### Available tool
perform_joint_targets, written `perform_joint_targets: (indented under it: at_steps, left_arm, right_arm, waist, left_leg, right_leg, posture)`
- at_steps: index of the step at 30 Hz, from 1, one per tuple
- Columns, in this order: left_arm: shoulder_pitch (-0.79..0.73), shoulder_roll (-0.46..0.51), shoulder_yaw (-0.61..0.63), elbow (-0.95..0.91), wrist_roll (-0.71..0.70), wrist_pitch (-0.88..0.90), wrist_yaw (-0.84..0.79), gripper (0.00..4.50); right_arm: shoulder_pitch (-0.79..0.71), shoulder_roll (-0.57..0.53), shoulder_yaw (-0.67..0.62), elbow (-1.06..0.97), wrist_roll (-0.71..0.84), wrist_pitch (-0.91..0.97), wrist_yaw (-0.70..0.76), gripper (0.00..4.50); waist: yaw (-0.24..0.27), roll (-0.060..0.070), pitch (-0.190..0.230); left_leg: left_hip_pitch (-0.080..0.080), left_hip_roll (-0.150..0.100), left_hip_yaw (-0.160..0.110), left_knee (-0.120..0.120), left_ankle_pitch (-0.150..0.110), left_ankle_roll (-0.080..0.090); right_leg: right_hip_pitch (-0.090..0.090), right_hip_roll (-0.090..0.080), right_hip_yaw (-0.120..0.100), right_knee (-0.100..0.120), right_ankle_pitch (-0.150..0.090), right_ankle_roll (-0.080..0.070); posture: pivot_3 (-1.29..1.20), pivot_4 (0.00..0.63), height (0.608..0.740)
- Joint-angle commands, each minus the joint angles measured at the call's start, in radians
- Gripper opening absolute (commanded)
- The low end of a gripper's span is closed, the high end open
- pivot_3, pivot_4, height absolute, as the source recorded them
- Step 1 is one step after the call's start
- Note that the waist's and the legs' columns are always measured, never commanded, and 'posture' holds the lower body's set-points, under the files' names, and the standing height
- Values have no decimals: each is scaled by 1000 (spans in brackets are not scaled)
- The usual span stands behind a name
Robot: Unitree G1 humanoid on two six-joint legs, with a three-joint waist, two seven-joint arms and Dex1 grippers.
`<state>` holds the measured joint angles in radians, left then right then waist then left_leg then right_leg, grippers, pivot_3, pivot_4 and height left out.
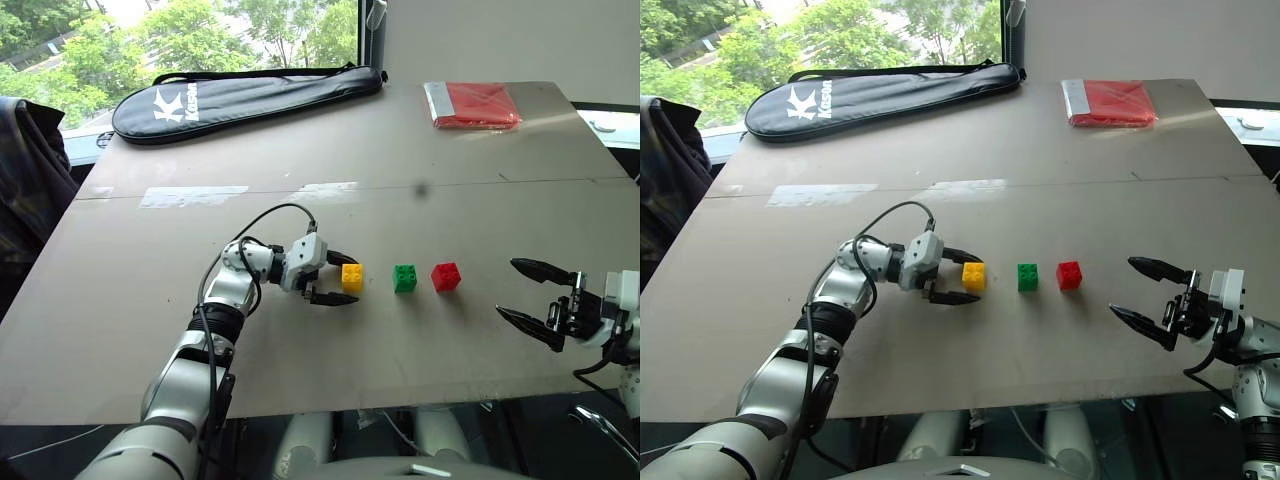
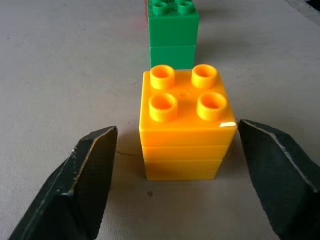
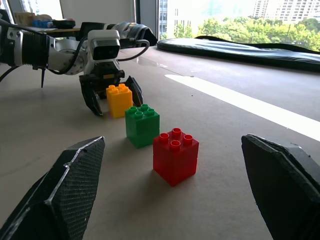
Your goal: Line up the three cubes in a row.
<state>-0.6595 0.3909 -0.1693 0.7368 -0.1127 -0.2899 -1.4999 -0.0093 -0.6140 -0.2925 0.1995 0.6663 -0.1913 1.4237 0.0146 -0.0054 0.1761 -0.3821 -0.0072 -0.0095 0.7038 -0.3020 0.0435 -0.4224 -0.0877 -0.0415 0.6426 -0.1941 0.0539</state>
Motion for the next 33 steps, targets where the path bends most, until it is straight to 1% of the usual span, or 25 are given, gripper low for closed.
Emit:
perform_joint_targets:
  at_steps: [1, 10, 16, 18, 21, 24, 27, 29, 30, 33]
  left_arm:
    - [17, 3, -34, 19, 23, 7, -11, 4477]
    - [36, 10, -32, -11, 5, 14, -35, 4477]
    - [44, 24, 23, -50, -22, 3, 47, 4477]
    - [66, 48, 53, -112, -49, 32, 69, 4477]
    - [157, 102, 93, -314, -121, 156, 92, 4477]
    - [256, 142, 121, -491, -160, 244, 143, 4477]
    - [467, 177, 189, -747, -168, 346, 288, 4477]
    - [567, 185, 216, -863, -179, 413, 361, 4477]
    - [639, 181, 235, -928, -185, 445, 407, 4477]
    - [798, 161, 260, -1033, -153, 456, 521, 4477]
  right_arm:
    - [-10, -1, -32, -10, 4, -18, 2, 4500]
    - [-17, 3, -23, 0, -1, -24, 3, 4500]
    - [-14, 10, -21, -2, -1, -18, 7, 4500]
    - [-5, 10, -21, 0, -3, -18, 14, 4500]
    - [13, 10, -20, 1, -7, -20, 24, 4500]
    - [27, 7, -18, 9, -15, -28, 36, 4500]
    - [43, 6, -19, 41, -33, -44, 52, 4500]
    - [45, 6, -22, 59, -38, -51, 58, 4500]
    - [45, 6, -22, 77, -42, -58, 63, 4500]
    - [47, 6, -25, 126, -58, -80, 71, 4500]
  waist:
    - [0, 0, 0]
    - [-1, 0, 0]
    - [-1, 0, 0]
    - [-1, 0, 0]
    - [-12, -1, 1]
    - [-9, -1, 1]
    - [-8, -1, 1]
    - [-7, -1, 1]
    - [-4, 0, 2]
    - [0, 0, 2]
  left_leg:
    - [0, 0, 0, 0, 0, 0]
    - [0, 0, 0, 0, 0, 0]
    - [0, 0, 0, 0, 0, 0]
    - [0, 0, 0, 0, 0, 0]
    - [0, 2, 0, 0, 0, 0]
    - [-3, 3, 0, -1, 0, 0]
    - [-4, 2, 2, -1, 0, 0]
    - [-4, 2, 2, -1, 0, 0]
    - [-4, 3, 2, -1, 0, 0]
    - [-4, 3, 2, -1, 0, 0]
  right_leg:
    - [0, 0, 0, 0, 0, 0]
    - [0, 0, 0, 0, 0, 0]
    - [0, 0, 0, 0, 0, 0]
    - [0, 0, 0, 0, 0, 0]
    - [-1, 1, 0, 0, 0, 0]
    - [-5, 1, 1, 0, 0, 0]
    - [-6, 0, 2, 0, 0, 0]
    - [-6, -1, 3, -1, 0, 0]
    - [-6, -1, 3, -1, 0, -1]
    - [-6, -2, 3, -1, -2, -4]
  posture:
    - [0, 150, 694]
    - [0, 150, 694]
    - [0, 150, 694]
    - [0, 150, 694]
    - [0, 150, 694]
    - [0, 150, 694]
    - [0, 150, 694]
    - [0, 150, 694]
    - [0, 150, 694]
    - [0, 150, 694]
